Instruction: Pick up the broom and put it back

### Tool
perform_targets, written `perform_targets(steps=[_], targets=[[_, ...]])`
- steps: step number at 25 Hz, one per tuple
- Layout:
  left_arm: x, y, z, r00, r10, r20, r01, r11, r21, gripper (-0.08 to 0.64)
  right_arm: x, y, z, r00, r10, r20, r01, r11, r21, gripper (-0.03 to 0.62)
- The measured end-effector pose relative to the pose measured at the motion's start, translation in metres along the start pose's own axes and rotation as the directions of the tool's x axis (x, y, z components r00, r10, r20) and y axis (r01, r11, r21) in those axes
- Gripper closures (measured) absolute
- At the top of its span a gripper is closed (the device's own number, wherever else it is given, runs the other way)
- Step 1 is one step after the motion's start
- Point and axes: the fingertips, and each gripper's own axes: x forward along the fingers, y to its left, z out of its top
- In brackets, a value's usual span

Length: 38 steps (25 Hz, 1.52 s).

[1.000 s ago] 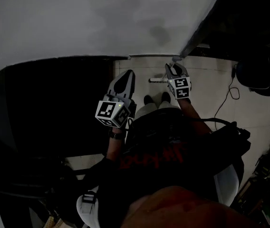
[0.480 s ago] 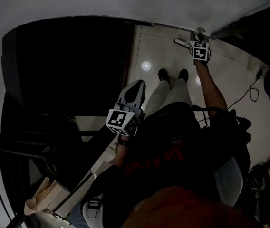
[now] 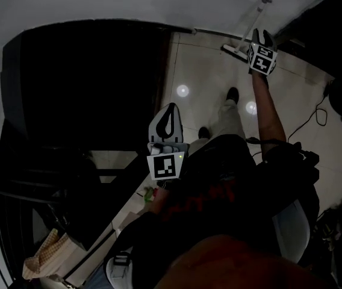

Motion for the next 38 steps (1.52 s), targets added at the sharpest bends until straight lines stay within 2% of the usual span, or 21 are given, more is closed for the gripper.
perform_targets(steps=[2,5,7,9,11,14,17,19,21,23,27,31,38], targets=[[-0.025,0.012,-0.004,0.999,0.004,0.043,-0.003,1.000,-0.012,0.555,-0.060,0.024,-0.003,0.998,0.023,0.051,-0.022,0.999,-0.026,0.476],[-0.065,0.033,-0.016,0.992,-0.042,0.116,0.048,0.997,-0.055,0.555,-0.176,0.075,-0.004,0.986,0.084,0.142,-0.076,0.995,-0.061,0.515],[-0.092,0.048,-0.025,0.983,-0.083,0.164,0.097,0.992,-0.080,0.555,-0.256,0.115,-0.003,0.969,0.140,0.203,-0.121,0.987,-0.104,0.577],[-0.115,0.055,-0.031,0.967,-0.134,0.215,0.156,0.984,-0.086,0.555,-0.326,0.151,-0.005,0.948,0.201,0.248,-0.168,0.975,-0.147,0.591],[-0.138,0.055,-0.039,0.951,-0.186,0.246,0.212,0.974,-0.081,0.555,-0.387,0.183,-0.014,0.933,0.244,0.264,-0.208,0.965,-0.160,0.591],[-0.169,0.043,-0.051,0.936,-0.266,0.231,0.291,0.953,-0.082,0.555,-0.450,0.211,-0.035,0.932,0.259,0.254,-0.229,0.963,-0.142,0.591],[-0.174,0.018,-0.052,0.914,-0.341,0.219,0.363,0.930,-0.067,0.555,-0.480,0.217,-0.041,0.936,0.249,0.248,-0.220,0.966,-0.138,0.592],[-0.164,0.006,-0.051,0.898,-0.380,0.222,0.401,0.914,-0.057,0.555,-0.480,0.218,-0.041,0.940,0.245,0.239,-0.212,0.965,-0.155,0.592],[-0.145,-0.006,-0.049,0.882,-0.411,0.229,0.431,0.901,-0.042,0.555,-0.468,0.215,-0.036,0.930,0.253,0.266,-0.215,0.963,-0.164,0.592],[-0.153,-0.022,-0.041,0.872,-0.429,0.235,0.447,0.894,-0.026,0.555,-0.488,0.213,-0.023,0.916,0.261,0.305,-0.229,0.964,-0.135,0.592],[-0.196,-0.048,-0.013,0.871,-0.414,0.264,0.430,0.903,-0.003,0.555,-0.552,0.191,0.002,0.901,0.253,0.354,-0.215,0.966,-0.143,0.592],[-0.183,-0.069,-0.001,0.874,-0.400,0.277,0.415,0.910,0.007,0.555,-0.552,0.172,0.017,0.873,0.290,0.392,-0.255,0.957,-0.140,0.592],[-0.177,-0.096,0.024,0.875,-0.389,0.287,0.400,0.916,0.020,0.555,-0.552,0.151,0.030,0.857,0.308,0.413,-0.257,0.950,-0.175,0.592]])
